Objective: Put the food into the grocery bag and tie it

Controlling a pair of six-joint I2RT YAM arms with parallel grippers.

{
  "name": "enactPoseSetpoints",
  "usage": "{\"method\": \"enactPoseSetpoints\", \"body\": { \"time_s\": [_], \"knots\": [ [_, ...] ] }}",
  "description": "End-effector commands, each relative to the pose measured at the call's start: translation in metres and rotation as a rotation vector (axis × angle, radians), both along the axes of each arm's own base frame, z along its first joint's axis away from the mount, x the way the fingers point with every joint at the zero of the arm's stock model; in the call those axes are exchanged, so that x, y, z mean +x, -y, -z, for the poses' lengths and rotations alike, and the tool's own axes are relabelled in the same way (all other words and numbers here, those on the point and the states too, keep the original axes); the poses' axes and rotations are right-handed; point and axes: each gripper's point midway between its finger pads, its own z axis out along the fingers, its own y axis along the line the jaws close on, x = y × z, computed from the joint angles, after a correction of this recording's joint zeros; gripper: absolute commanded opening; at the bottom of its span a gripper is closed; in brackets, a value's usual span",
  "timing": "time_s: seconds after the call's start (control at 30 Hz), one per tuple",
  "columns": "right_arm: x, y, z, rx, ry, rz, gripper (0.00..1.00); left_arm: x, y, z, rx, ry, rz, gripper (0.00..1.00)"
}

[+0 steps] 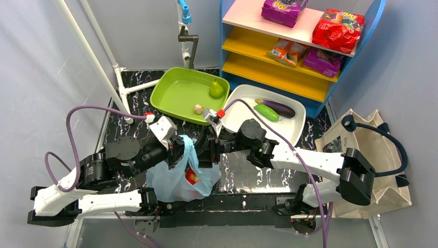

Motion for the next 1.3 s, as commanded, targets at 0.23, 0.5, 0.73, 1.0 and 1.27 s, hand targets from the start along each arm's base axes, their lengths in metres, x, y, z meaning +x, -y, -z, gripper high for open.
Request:
{"method": "enactPoseSetpoints", "body": {
  "time_s": [0.23, 0.5, 0.73, 1.0, 1.27],
  "knots": [
    [-0.028, 0.026, -0.05, 0.187, 0.082, -0.117, 0.45, 0.003, -0.008, -0.026, -0.067, -0.002, -0.042, 0.0],
    [-0.011, 0.013, -0.062, 0.208, 0.055, -0.009, 0.46, 0.001, 0.003, -0.023, -0.079, -0.039, -0.028, 0.0],
    [-0.012, -0.005, -0.066, 0.22, 0.058, 0.046, 0.47, 0.007, 0.006, -0.024, -0.082, -0.032, -0.058, 0.0],
    [0.0, -0.011, -0.072, 0.27, 0.003, 0.159, 0.47, 0.015, -0.002, -0.024, -0.079, -0.011, -0.113, 0.0],
    [0.02, -0.019, -0.072, 0.235, -0.028, 0.298, 0.48, 0.02, -0.007, -0.025, -0.071, 0.007, -0.15, 0.0]
  ]
}}
